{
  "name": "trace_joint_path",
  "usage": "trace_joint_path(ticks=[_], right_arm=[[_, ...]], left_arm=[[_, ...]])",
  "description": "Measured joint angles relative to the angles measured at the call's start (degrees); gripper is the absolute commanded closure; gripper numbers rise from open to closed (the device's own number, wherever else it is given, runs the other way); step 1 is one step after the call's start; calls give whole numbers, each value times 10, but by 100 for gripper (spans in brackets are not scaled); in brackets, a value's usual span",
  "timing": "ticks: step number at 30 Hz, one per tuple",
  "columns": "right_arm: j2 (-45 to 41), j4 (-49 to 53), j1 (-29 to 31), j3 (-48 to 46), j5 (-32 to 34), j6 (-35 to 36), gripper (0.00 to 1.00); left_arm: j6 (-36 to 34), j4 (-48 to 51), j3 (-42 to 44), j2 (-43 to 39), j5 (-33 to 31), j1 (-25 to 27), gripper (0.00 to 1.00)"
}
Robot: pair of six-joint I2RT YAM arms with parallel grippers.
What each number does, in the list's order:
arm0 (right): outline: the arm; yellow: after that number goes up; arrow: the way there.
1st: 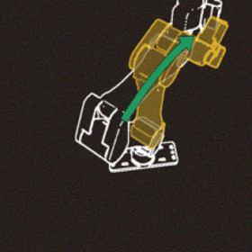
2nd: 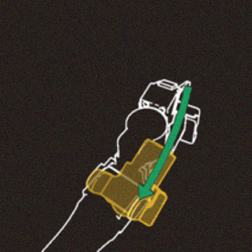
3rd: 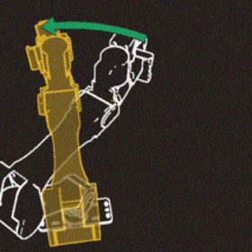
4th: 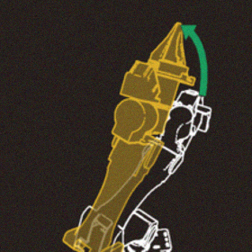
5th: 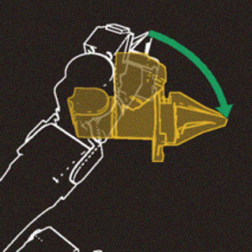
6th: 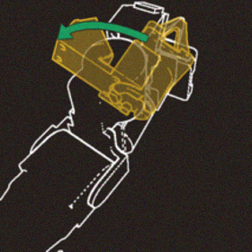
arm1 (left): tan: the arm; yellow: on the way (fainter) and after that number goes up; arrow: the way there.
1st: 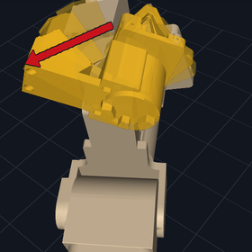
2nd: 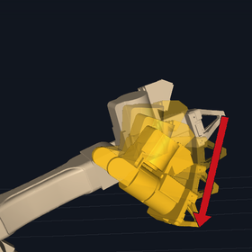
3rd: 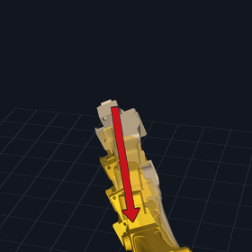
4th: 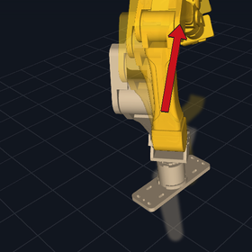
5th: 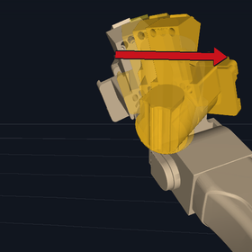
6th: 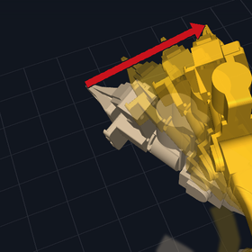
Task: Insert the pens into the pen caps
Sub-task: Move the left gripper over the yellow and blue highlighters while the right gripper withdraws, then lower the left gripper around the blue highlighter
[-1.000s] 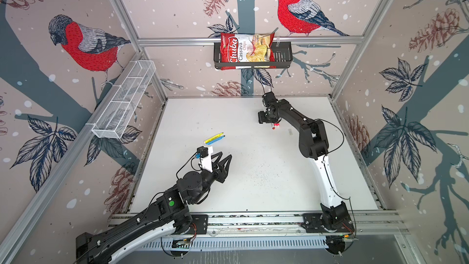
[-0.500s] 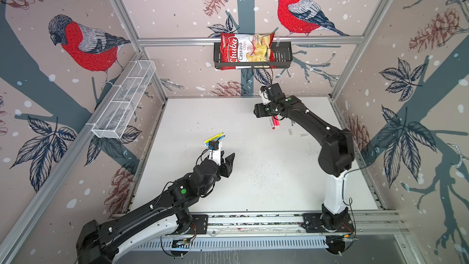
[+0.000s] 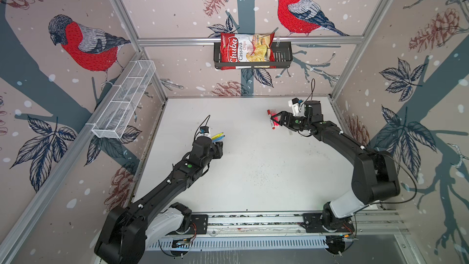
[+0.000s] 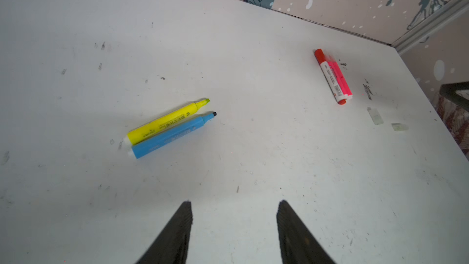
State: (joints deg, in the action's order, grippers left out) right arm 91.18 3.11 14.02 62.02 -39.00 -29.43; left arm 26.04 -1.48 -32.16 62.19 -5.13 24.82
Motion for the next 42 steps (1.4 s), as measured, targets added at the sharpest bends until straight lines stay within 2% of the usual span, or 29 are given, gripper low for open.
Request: trace_joint_path(ticks=[2,4,7,8,9,10,12,14,17,21,24,26,28,32,37,42], right_arm=[[-15,7,8,-10,4,-8,1],[-50,28,30,-13,42,-7,1],[-133,14,64,-35,146,3,1],[-168,-3,65,-62,198,-21,0],[-201,-19,50,-97,237,-44,6],[-222,-37,30,-130,250,-56,6],[-255,-63,-13,-200,259,-83,4],[-271,-50,-17,-220,261,-84,0],[-270,-40,-9,-188,261,-70,0],[-233,28,-2,-126,292,-47,1],[-241,61,-12,-136,315,-43,1],[-275,57,-12,-171,293,-34,1],[-314,40,16,-203,263,-20,1],[-346,30,81,-208,262,13,1],[-344,36,92,-194,267,41,6],[-349,34,100,-210,256,53,6]], left_arm=[[-5,-1,-8,20,6,-13,46],[-7,-7,-13,36,12,-22,46],[-10,-14,-15,55,16,-33,46],[-10,-17,-15,62,17,-36,46],[-10,-21,-16,70,17,-40,46],[-11,-23,-17,77,17,-42,46],[-15,-25,-25,95,17,-48,46],[-21,-25,-36,112,14,-51,46],[-25,-25,-58,144,7,-53,47],[-36,-25,-81,183,4,-60,47],[-41,-25,-91,209,6,-69,47],[-45,-25,-97,226,7,-75,48],[-51,-25,-103,243,13,-79,48],[-64,-23,-128,278,22,-82,48],[-71,-21,-148,308,35,-85,49],[-80,-17,-166,332,36,-85,50]])
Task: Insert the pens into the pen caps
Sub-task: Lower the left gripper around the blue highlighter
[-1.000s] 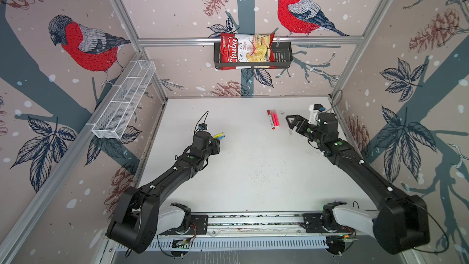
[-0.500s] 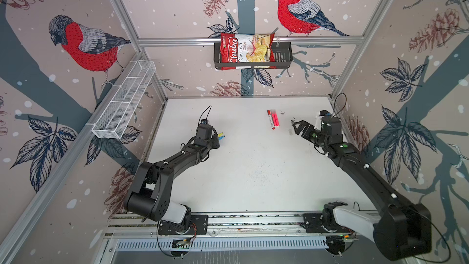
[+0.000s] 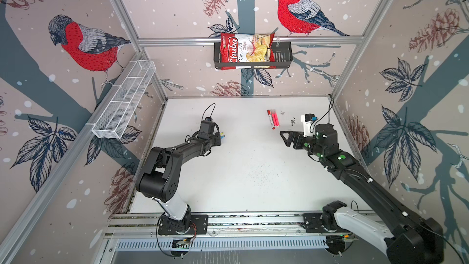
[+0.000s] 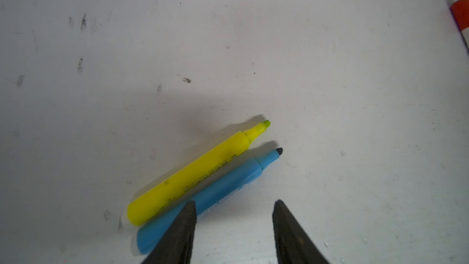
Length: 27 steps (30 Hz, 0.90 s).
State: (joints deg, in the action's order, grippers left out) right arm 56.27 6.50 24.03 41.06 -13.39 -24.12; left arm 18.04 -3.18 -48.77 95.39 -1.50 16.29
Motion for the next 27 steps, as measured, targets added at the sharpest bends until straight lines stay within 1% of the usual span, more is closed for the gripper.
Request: trace_joint_path(ticks=[15,27], right_arm=[[-22,-7,10,-13,-8,1,5],[-47,-25,14,-28,-17,1,5]], left_arm=[[-11,4,-14,29,6,-1,51],[-15,12,-25,44,45,-2,52]])
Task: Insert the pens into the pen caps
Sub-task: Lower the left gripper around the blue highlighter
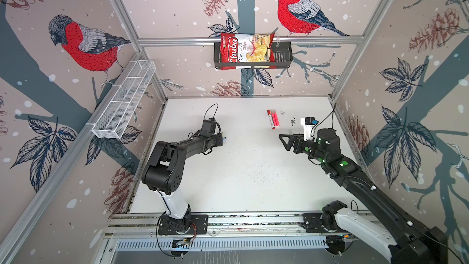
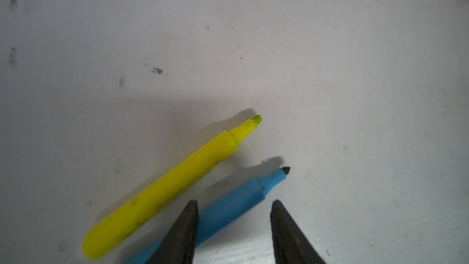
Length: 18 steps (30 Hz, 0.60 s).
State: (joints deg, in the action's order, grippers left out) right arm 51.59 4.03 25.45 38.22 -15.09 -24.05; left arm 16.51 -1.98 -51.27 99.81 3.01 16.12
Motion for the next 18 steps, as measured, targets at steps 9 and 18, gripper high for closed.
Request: trace_joint_path(ticks=[9,18], right_arm=[[-13,-5,1,-7,0,-2,4],[-23,-5,1,-9,0,-4,4]], left_arm=[[5,-2,37,-15,15,14,54],[21,-51,96,-47,3,48,55]])
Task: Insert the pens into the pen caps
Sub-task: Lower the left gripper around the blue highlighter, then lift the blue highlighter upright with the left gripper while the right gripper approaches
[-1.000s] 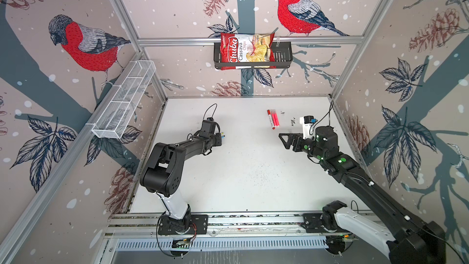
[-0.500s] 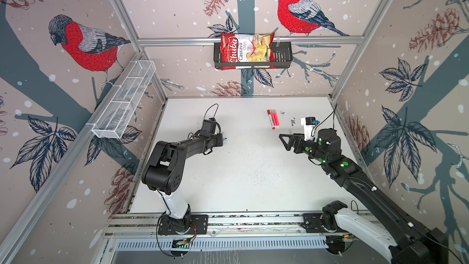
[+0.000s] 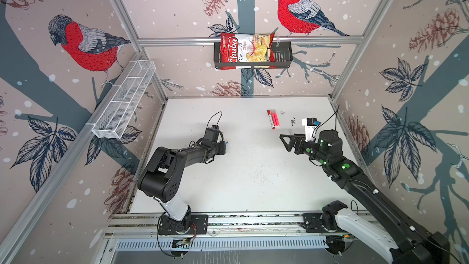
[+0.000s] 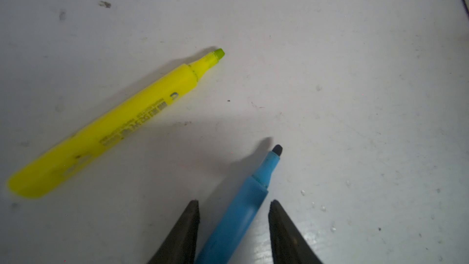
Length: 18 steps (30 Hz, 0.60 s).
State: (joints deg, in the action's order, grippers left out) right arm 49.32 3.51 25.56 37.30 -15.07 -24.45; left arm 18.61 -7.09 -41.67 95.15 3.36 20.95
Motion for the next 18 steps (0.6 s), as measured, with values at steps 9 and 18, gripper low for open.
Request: trace_joint_path(ticks=[9,18], right_arm=[[-15,0,0,-3,1,-10,3],[-24,-1,0,-16,3,-13,3]], left_arm=[[25,46,14,-33,-20,51,55],[45,89,43,-79,-37,71,55]])
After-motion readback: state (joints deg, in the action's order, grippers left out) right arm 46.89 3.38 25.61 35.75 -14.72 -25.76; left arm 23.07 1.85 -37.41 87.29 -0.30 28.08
